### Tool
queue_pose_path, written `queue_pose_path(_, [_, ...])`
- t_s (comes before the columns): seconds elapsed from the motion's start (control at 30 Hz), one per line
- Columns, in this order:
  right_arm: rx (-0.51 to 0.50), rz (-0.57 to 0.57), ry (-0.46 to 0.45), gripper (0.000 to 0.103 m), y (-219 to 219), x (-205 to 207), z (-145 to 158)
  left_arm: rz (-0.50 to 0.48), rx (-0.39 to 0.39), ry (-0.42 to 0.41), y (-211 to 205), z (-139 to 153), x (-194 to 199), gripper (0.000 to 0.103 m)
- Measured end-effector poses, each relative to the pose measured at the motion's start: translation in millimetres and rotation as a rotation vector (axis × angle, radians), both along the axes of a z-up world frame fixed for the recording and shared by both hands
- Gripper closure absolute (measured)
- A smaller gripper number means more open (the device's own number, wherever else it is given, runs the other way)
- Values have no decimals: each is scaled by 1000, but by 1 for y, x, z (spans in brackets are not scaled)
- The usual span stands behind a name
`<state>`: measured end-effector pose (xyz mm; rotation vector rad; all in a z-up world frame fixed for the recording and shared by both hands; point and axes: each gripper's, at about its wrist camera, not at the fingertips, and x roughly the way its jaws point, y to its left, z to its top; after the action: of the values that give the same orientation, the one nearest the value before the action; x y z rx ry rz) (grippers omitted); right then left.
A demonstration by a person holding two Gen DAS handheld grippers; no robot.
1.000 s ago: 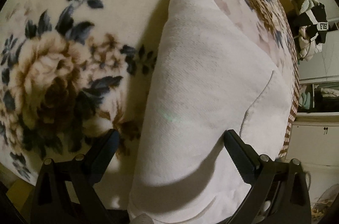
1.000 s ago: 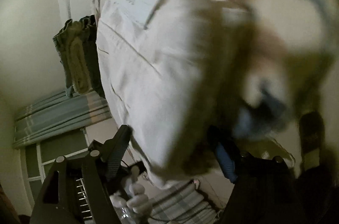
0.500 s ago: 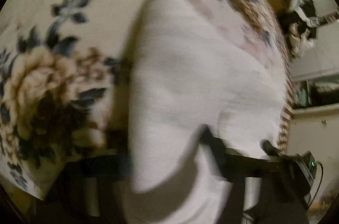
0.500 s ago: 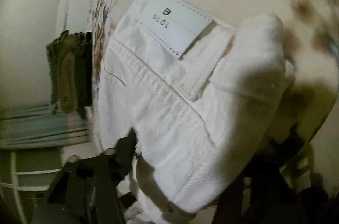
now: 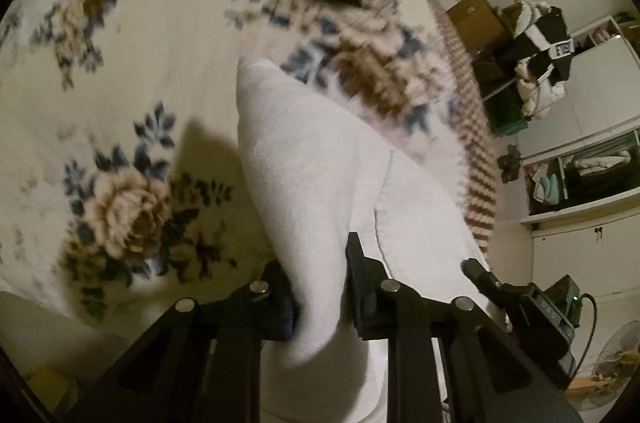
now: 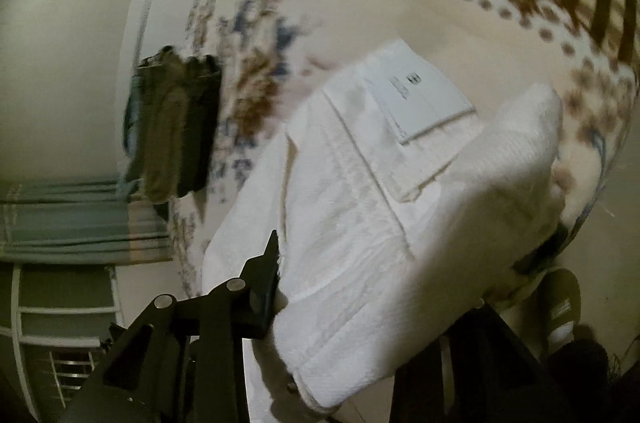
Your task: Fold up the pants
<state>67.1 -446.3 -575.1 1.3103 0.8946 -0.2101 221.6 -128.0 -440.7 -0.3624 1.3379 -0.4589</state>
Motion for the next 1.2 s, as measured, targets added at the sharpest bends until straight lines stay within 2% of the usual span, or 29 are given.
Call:
queue_pose_path(0.13, [-7,34,-46,68,1,12,58,-2,0,-41,7,59,12,86])
queue_pose_path(0.23, [-22,53,-90,68,3,36,106,19,-18,-80,14,108,34,85])
queue_pose_path(0.3, [-32,60,-121,68,4,55,134,32,-29,-103,15,127,52,86])
queue_pose_path(0.47, [-76,86,-209,68,11,141,203,58,-63,-177,25,181,132,86])
queue_pose_path(0.67, [-123,83,-282,68,25,268,245,73,-96,-228,33,204,259,86])
queue_pose_path(0.73, [-129,72,-299,68,28,321,249,70,-93,-242,36,203,311,86])
queue_pose_path(0.83, [-139,62,-322,68,31,391,244,51,-75,-258,35,192,367,86])
queue_pose_path(0.9, [-141,55,-332,68,34,435,232,35,-53,-249,35,172,412,85])
queue_pose_path(1.0, [-148,51,-306,68,38,488,198,27,-20,-200,36,134,453,85])
queue_pose_path(1.07, [-159,66,-261,68,44,514,170,23,21,-145,39,94,477,85])
queue_pose_path(1.2, [-171,157,-142,66,56,539,114,50,42,-57,55,43,486,85])
